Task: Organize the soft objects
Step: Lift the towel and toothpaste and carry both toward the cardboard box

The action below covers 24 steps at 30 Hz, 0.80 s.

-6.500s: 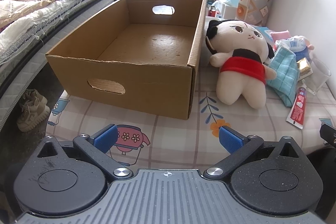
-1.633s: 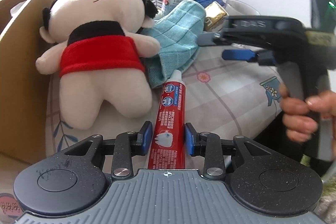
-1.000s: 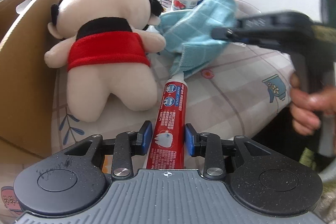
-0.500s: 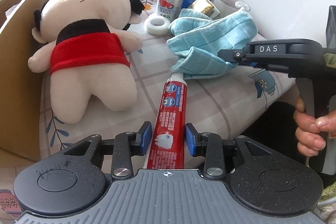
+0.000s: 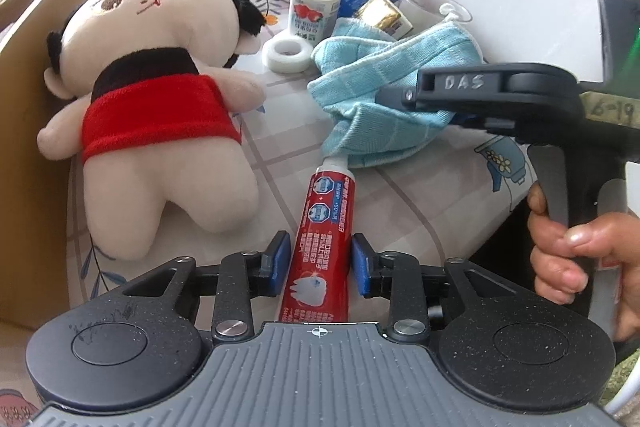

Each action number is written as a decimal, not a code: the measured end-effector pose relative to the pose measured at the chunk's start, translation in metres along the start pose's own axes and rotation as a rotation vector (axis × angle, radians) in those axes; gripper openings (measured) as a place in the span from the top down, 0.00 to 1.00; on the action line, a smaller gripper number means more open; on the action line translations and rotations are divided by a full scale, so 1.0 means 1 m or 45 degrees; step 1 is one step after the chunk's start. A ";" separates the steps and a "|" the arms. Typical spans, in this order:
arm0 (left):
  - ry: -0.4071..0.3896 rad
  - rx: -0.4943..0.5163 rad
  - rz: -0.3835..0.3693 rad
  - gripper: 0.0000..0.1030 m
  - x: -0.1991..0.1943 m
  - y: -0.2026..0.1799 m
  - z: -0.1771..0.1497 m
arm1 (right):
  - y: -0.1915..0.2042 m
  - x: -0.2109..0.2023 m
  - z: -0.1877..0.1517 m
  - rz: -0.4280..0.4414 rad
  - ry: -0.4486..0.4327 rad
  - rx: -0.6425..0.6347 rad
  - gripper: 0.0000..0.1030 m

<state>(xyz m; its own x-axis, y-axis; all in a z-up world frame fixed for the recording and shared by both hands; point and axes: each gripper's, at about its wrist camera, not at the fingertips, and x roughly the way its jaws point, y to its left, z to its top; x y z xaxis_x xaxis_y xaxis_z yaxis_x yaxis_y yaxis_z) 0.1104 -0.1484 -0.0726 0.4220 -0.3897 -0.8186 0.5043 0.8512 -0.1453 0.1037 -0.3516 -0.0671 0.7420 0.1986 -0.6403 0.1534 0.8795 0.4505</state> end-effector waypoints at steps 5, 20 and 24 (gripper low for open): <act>-0.047 0.010 -0.024 0.72 -0.005 0.002 -0.004 | 0.007 -0.005 0.000 0.023 -0.087 -0.026 0.87; -0.180 -0.098 -0.180 0.73 -0.090 0.026 -0.031 | 0.062 -0.070 0.028 0.146 -0.372 -0.209 0.89; -0.277 -0.141 -0.143 0.73 -0.128 0.038 -0.036 | 0.083 -0.103 0.038 0.224 -0.456 -0.283 0.89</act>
<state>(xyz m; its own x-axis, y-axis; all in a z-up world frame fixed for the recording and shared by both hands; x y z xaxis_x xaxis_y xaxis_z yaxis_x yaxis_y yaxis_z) 0.0481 -0.0538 0.0060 0.5259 -0.5401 -0.6571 0.4765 0.8270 -0.2984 0.0647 -0.3155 0.0598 0.9292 0.2256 -0.2928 -0.1099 0.9249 0.3640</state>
